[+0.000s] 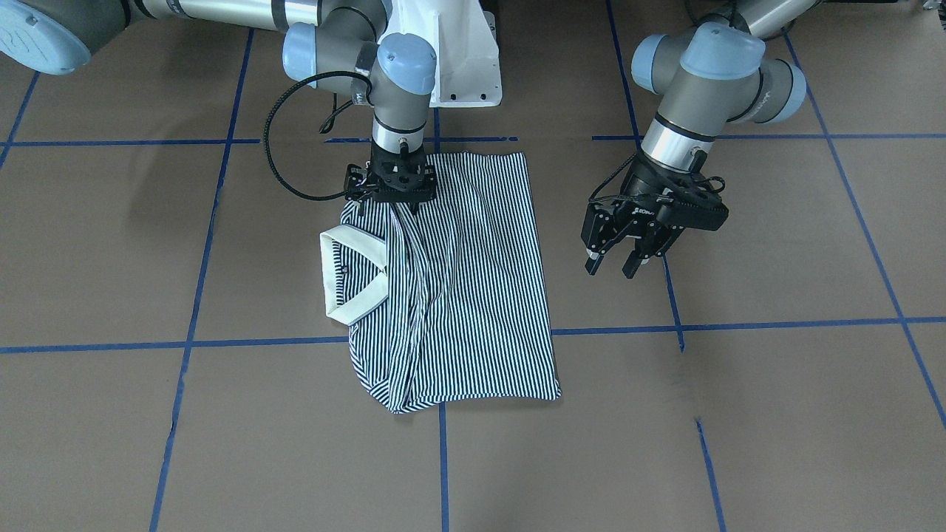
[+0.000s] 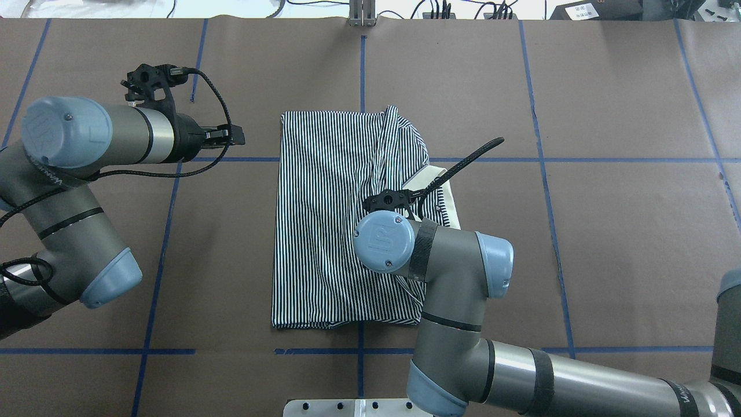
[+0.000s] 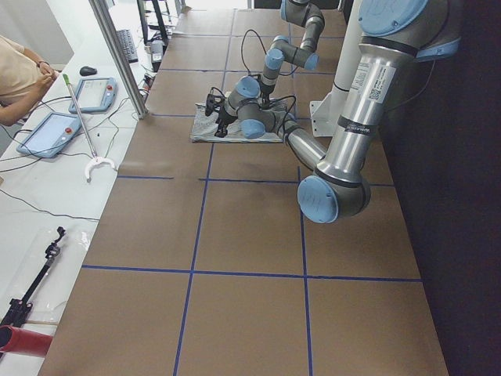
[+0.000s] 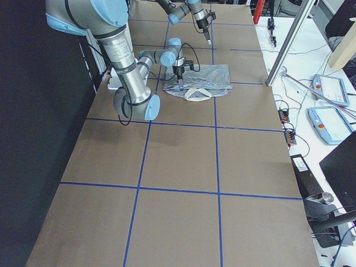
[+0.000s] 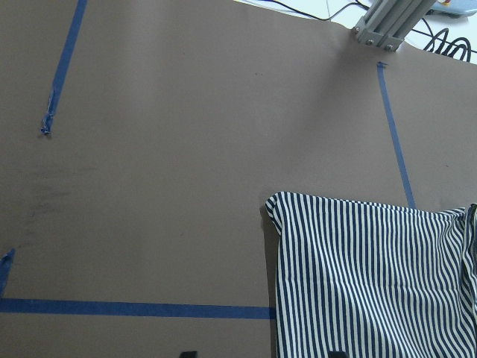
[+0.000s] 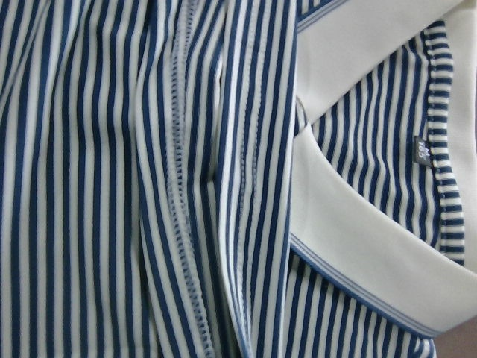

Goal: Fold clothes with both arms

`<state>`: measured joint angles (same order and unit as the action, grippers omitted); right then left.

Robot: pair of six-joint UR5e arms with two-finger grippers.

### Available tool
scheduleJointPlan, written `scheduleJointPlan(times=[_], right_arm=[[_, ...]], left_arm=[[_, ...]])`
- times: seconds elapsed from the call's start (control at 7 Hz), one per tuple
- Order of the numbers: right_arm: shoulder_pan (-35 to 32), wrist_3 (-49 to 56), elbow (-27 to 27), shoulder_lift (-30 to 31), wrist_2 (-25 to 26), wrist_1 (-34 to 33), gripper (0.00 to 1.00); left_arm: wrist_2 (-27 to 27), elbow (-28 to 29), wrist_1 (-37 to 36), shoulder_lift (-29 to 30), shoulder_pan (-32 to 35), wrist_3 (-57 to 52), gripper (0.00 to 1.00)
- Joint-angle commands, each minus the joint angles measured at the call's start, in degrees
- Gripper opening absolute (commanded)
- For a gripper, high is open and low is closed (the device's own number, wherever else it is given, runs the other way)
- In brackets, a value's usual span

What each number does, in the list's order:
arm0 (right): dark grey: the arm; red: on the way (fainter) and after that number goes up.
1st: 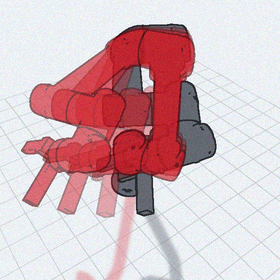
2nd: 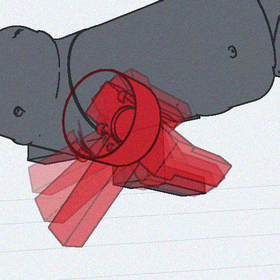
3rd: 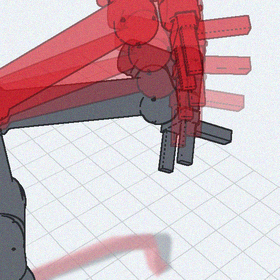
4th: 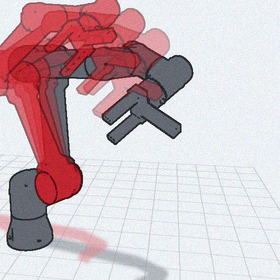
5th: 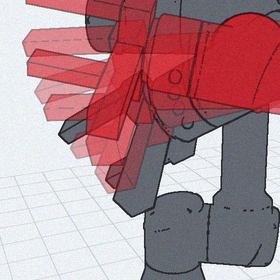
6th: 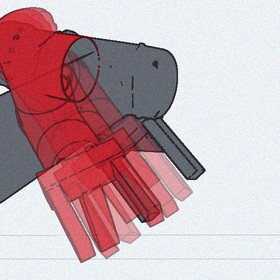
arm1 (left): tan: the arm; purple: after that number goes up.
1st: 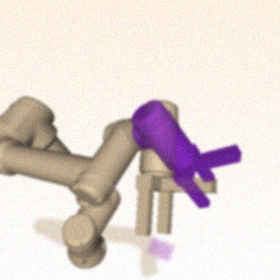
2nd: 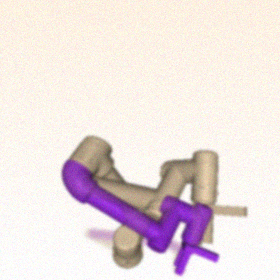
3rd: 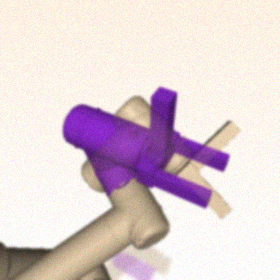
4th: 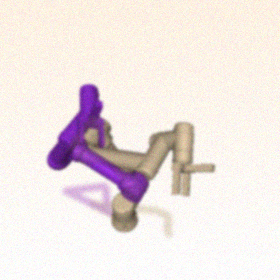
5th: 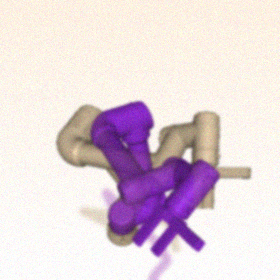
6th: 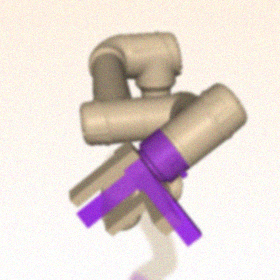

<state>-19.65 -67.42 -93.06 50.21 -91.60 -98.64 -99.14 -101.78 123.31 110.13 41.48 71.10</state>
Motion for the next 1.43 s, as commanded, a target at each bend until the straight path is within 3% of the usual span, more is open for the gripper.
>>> scheduleJointPlan(times=[0.0, 0.43, 0.86, 1.29], right_arm=[[-1.17, 0.27, -0.01, 0.15, -0.85, -0.06, 1.00], [-3.02, 2.29, -1.15, 2.16, -3.49, -0.06, 1.00], [-4.34, 7.81, -12.98, 14.51, -3.49, -0.15, 1.00], [-6.70, 7.48, -11.19, 9.59, -3.41, -0.42, 1.00]], left_arm=[[0.00, 0.00, 0.00, 0.00, 0.00, 0.00, 0.66], [0.00, 0.09, 0.00, 0.00, 0.00, 0.00, 0.67], [0.00, 0.00, 0.09, -0.26, 0.00, 0.09, 0.67], [-0.09, -0.87, 0.00, -0.35, 0.09, 0.00, 0.67]])
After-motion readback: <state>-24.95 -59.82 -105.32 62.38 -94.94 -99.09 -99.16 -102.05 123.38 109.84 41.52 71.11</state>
